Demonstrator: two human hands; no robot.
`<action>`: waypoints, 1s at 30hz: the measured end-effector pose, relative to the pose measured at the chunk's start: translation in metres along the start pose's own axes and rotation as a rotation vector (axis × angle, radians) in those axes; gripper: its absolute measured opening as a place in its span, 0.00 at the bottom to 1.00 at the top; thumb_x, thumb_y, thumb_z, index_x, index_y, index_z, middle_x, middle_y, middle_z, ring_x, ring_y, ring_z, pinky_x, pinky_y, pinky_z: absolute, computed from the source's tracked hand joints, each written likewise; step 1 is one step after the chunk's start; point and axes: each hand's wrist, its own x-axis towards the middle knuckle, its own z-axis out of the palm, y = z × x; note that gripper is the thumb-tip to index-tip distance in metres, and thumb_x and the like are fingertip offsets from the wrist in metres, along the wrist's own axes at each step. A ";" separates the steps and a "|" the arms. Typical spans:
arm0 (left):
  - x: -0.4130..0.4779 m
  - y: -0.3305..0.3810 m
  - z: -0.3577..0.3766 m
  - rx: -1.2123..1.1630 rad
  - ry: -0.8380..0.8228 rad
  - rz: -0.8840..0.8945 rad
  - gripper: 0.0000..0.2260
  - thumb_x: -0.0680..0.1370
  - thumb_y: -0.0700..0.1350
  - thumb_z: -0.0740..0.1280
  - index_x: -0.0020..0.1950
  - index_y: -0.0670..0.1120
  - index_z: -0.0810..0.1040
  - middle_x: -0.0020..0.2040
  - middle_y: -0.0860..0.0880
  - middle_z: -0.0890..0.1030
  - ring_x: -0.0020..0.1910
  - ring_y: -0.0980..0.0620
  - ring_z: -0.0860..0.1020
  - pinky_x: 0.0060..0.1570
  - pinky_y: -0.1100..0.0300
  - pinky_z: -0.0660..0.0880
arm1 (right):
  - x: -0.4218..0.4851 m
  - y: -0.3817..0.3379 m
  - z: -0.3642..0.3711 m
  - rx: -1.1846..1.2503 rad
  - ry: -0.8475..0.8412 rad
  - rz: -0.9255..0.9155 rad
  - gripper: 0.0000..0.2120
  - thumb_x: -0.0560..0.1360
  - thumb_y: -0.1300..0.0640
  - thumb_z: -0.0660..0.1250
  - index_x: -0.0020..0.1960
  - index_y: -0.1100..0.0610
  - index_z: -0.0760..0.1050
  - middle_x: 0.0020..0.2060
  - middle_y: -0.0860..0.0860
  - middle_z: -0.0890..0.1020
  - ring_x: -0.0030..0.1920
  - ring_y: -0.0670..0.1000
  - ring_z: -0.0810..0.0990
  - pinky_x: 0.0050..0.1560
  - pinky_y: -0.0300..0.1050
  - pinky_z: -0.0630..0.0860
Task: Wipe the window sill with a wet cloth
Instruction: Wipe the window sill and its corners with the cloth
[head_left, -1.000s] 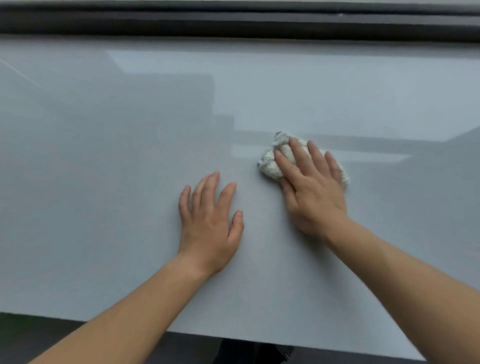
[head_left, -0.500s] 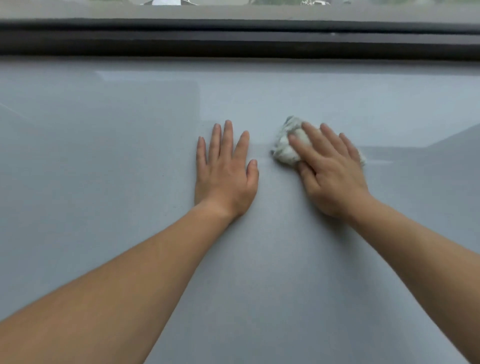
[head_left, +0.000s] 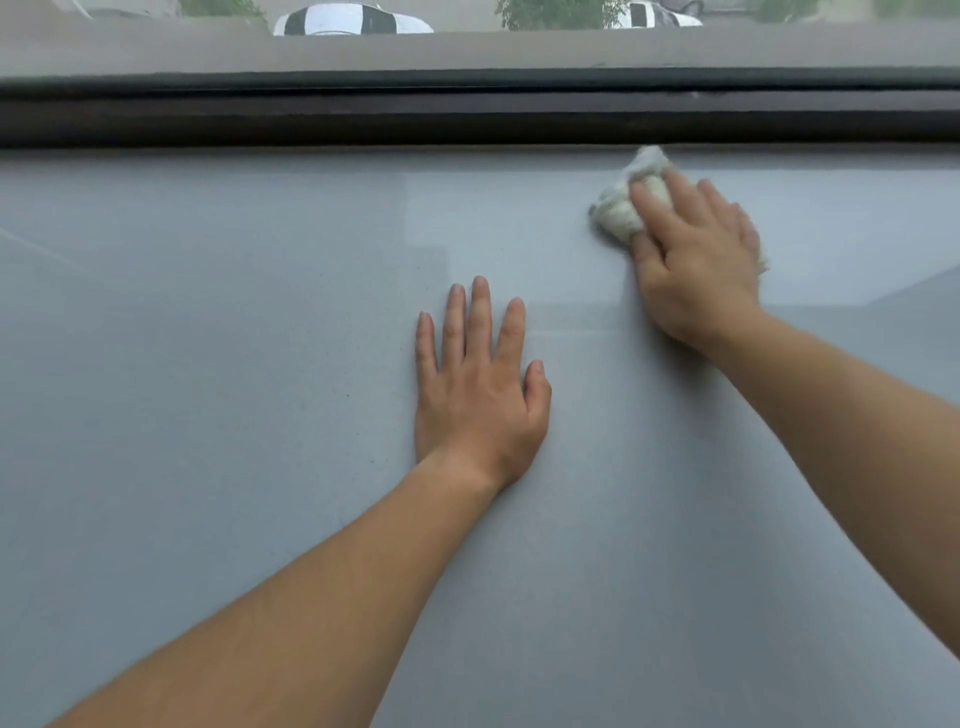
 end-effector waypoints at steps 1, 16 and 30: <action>0.000 0.000 0.000 0.001 0.002 0.000 0.29 0.80 0.56 0.47 0.80 0.50 0.51 0.82 0.45 0.45 0.80 0.47 0.40 0.76 0.42 0.40 | 0.007 -0.006 0.002 0.022 0.028 0.110 0.24 0.82 0.45 0.51 0.77 0.40 0.58 0.80 0.46 0.54 0.79 0.56 0.51 0.77 0.57 0.45; 0.000 -0.003 0.001 0.009 -0.011 0.002 0.29 0.80 0.56 0.47 0.80 0.50 0.52 0.82 0.45 0.45 0.80 0.47 0.40 0.76 0.42 0.42 | 0.034 0.032 -0.011 -0.027 -0.013 -0.048 0.26 0.79 0.41 0.50 0.77 0.41 0.58 0.80 0.47 0.56 0.78 0.57 0.54 0.77 0.57 0.49; 0.005 -0.004 -0.005 -0.011 -0.025 -0.029 0.29 0.79 0.58 0.46 0.80 0.53 0.51 0.82 0.48 0.44 0.80 0.51 0.40 0.77 0.46 0.38 | 0.000 0.082 -0.023 0.011 0.032 0.107 0.23 0.82 0.44 0.50 0.77 0.40 0.58 0.80 0.45 0.55 0.79 0.55 0.52 0.77 0.56 0.46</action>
